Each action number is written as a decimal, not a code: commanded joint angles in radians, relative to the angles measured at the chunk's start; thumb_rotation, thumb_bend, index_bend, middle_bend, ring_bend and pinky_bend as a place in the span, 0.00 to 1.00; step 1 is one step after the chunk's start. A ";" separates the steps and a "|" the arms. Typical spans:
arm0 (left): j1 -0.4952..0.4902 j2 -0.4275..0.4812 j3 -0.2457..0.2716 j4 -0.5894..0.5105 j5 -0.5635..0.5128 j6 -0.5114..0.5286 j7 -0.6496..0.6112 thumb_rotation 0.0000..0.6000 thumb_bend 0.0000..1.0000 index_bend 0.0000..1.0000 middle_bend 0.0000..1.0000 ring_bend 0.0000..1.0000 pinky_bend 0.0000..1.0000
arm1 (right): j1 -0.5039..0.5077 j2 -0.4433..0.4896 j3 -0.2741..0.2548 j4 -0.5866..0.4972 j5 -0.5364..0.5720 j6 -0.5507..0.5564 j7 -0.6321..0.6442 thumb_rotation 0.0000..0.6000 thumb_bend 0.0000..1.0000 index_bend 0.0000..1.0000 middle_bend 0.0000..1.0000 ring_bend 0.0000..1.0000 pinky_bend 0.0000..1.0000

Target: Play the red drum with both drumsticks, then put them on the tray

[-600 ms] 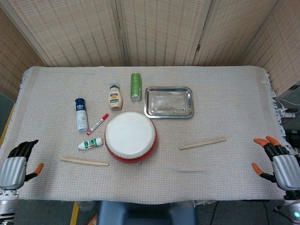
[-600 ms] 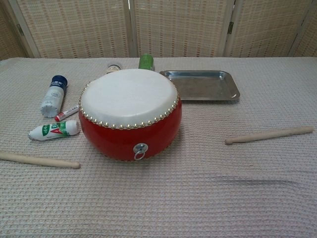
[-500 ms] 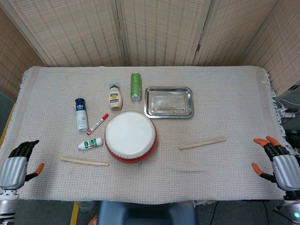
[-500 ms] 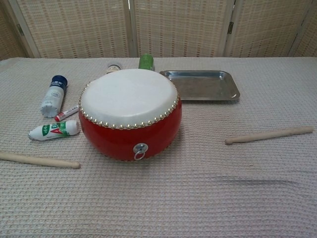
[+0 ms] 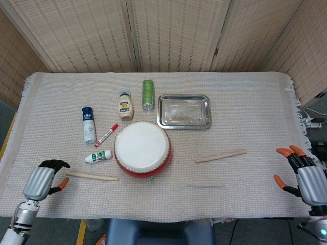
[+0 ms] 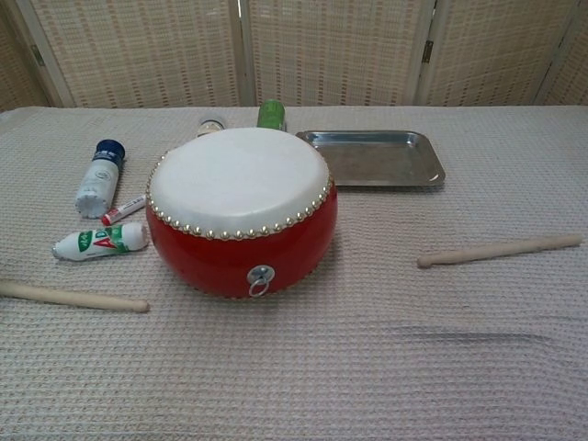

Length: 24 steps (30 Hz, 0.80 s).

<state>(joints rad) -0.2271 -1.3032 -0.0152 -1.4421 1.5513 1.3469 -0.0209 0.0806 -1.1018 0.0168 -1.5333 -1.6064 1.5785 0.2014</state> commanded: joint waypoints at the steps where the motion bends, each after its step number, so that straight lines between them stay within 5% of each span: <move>1: -0.038 -0.042 0.008 0.023 0.006 -0.058 0.014 1.00 0.37 0.41 0.36 0.30 0.30 | 0.004 0.000 0.004 0.001 0.001 -0.006 0.004 1.00 0.19 0.22 0.22 0.10 0.25; 24: -0.141 -0.223 -0.023 0.089 -0.146 -0.261 0.154 1.00 0.37 0.45 0.31 0.21 0.22 | 0.002 -0.005 0.022 0.022 0.017 -0.019 0.040 1.00 0.19 0.22 0.20 0.09 0.25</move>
<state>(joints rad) -0.3641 -1.5204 -0.0361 -1.3542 1.4119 1.0907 0.1258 0.0822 -1.1067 0.0384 -1.5118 -1.5888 1.5592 0.2410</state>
